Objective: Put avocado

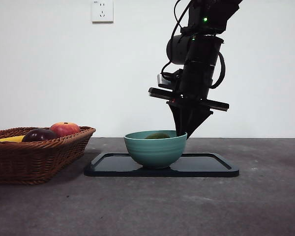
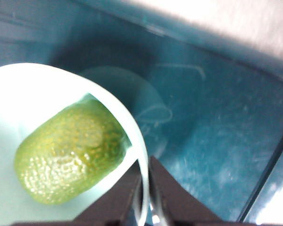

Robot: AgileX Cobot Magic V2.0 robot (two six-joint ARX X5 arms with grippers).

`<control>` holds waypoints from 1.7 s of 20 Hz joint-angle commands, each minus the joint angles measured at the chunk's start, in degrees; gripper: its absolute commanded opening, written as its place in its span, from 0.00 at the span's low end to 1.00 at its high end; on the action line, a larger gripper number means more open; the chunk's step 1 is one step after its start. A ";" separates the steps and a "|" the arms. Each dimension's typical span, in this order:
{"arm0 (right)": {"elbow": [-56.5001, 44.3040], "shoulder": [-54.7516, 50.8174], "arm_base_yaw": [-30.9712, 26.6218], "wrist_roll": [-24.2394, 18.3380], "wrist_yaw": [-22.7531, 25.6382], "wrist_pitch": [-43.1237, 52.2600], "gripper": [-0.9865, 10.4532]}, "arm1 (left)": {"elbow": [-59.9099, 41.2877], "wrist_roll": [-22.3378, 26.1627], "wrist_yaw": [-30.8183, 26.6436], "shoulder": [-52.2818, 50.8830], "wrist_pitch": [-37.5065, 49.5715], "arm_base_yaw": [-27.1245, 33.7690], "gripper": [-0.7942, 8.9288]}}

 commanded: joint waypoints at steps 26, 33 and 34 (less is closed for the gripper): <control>-15.41 -45.99 3.21 -2.14 12.07 -16.90 0.59 | 0.66 0.59 -0.15 0.13 0.63 -0.48 0.72; -44.19 -70.23 12.52 2.23 8.90 -4.39 0.59 | 0.66 0.61 -0.15 0.13 0.61 -0.48 0.72; -46.77 -72.87 13.53 2.86 8.90 -3.69 0.59 | 0.66 0.61 -0.15 0.13 0.61 -0.48 0.72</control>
